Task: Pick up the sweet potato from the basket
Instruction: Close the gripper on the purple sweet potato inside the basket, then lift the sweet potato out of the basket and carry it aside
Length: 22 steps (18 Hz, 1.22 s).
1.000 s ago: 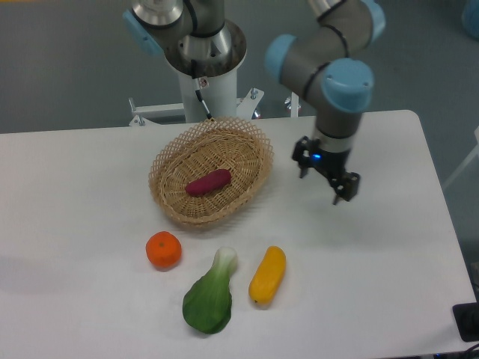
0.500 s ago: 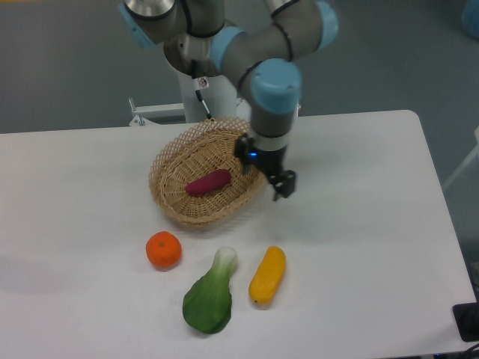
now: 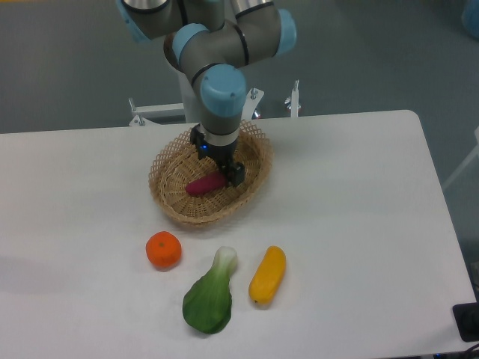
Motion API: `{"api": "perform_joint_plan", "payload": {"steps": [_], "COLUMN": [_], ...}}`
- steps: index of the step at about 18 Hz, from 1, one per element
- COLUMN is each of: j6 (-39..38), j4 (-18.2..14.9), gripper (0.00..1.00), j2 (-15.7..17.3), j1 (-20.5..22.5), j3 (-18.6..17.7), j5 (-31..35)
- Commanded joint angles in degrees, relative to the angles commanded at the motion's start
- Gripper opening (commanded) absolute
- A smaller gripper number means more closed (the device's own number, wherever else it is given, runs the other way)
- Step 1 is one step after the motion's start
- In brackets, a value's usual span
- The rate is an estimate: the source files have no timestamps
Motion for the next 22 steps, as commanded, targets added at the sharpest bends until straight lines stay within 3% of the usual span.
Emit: {"api": "perform_joint_plan", "payload": {"steps": [2,4,9,11,16,19,22], "j6": [-0.97,-2.98,-4.48,-5.98,-6.33,-6.25,-5.90], "j4": [1.49,2.90,2.90,2.81,1.85,1.59,-0.69], "gripper": [0.98,0.80,0.20,0.08,0.06,0.06,0.06], "j2": [-1.32,-1.94,-1.42,-0.80,0.96,2.45,3.33], "j1": [-0.70,-1.14,-1.15,-0.97,-0.36,2.62,6.31], "j3": [0.09,0.09,0.53,1.23,4.04,4.92,7.29], "j5": [0.00,0.00,0.09,0.00,0.53,0.35,0.35]}}
